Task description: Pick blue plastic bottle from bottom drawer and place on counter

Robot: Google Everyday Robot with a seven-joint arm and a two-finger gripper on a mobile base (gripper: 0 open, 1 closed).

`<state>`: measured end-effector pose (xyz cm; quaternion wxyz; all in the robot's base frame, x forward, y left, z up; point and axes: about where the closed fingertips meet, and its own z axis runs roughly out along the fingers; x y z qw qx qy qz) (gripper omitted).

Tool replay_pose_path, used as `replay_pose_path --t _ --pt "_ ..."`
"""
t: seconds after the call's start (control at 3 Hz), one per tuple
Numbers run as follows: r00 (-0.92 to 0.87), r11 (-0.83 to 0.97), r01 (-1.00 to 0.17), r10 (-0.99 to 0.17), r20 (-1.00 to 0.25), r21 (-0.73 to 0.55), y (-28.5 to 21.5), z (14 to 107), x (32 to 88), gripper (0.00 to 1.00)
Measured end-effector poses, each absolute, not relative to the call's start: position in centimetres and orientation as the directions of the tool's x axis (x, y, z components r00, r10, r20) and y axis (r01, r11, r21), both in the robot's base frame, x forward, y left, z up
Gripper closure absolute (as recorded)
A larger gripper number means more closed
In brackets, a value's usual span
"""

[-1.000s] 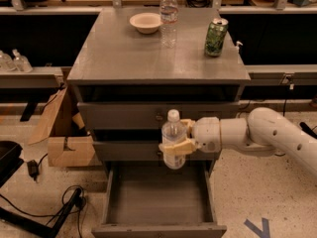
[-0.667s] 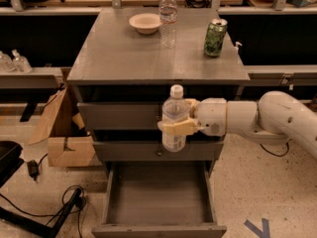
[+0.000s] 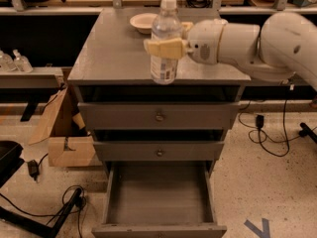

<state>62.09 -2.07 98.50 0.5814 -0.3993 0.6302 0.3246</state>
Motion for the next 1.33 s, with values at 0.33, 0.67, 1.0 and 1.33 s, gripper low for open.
replay_pose_path --t 0.33,0.67,1.0,1.33 --pt "0.019 0.52 -0.851 -0.12 -0.993 -0.079 -1.4 102.4 68.2 1.0" --pt "-0.035 0.54 -0.84 -0.165 -0.986 -0.06 0.0 100.2 77.0 1.0" --pt "-0.094 0.467 -0.884 -0.198 -0.976 -0.01 8.0 94.7 83.5 1.0" --pt "-0.041 0.438 -0.898 -0.187 -0.982 -0.046 13.1 94.4 85.6 1.0"
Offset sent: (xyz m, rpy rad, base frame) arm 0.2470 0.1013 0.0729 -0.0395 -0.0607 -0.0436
